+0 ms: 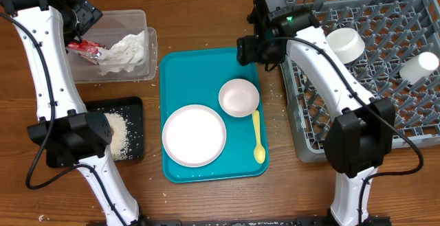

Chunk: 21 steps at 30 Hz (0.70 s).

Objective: Sort waste into correct bins and load items into the dishwasher
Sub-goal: 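Drag the pink bowl up the teal tray and release it, then lower the right gripper between the white plate and pink bowl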

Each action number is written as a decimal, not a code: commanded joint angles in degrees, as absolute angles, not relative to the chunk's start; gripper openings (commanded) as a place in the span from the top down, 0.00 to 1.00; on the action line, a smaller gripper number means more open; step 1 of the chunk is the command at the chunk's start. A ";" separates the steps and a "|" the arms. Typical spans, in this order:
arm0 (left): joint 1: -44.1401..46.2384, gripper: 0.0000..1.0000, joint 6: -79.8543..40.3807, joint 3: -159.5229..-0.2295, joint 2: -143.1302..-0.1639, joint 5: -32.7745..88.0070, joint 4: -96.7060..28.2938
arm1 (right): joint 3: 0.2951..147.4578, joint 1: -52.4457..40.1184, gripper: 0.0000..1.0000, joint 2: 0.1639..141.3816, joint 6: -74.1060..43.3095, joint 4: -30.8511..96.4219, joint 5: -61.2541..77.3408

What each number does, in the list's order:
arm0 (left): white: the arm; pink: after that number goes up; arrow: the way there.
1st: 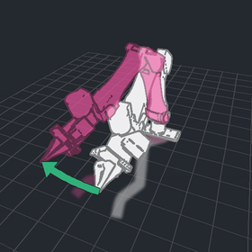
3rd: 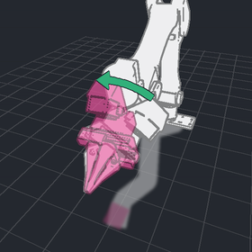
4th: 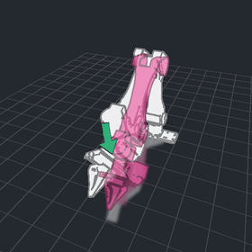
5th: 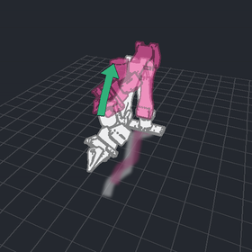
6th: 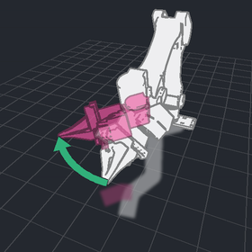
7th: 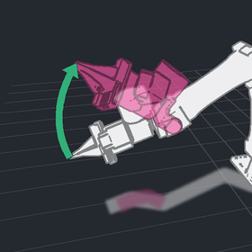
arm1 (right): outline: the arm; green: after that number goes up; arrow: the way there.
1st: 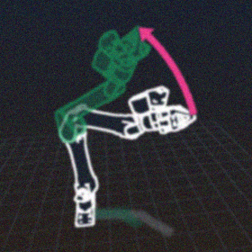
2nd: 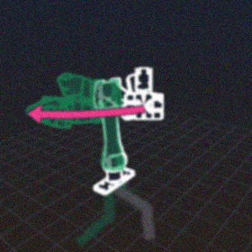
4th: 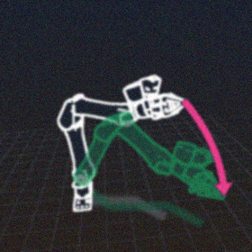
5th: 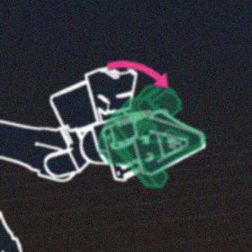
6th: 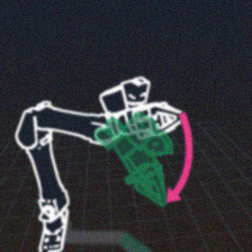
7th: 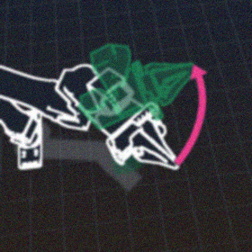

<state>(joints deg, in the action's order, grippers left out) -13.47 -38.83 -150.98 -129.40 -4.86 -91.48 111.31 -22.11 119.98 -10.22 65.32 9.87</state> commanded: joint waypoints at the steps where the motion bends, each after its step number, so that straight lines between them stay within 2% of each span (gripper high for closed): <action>1: -13.06 0.00 -38.98 -150.74 -129.78 -4.62 -91.44 | 112.18 -24.53 0.24 119.83 -7.03 67.68 11.57; 10: -13.06 0.00 -38.98 -150.74 -129.78 -4.62 -91.44 | 110.39 -32.03 0.30 122.89 -8.80 70.22 12.88; 16: -13.06 0.00 -38.98 -150.74 -129.78 -4.62 -91.44 | 110.37 -35.16 0.32 127.87 -9.98 69.08 8.84; 18: -13.06 0.00 -38.96 -150.74 -129.78 -4.62 -91.44 | 110.34 -35.27 0.38 128.75 -11.97 69.23 9.30; 21: -13.06 0.00 -38.98 -150.74 -129.78 -4.62 -91.44 | 110.34 -35.31 0.40 129.86 -12.32 70.30 9.61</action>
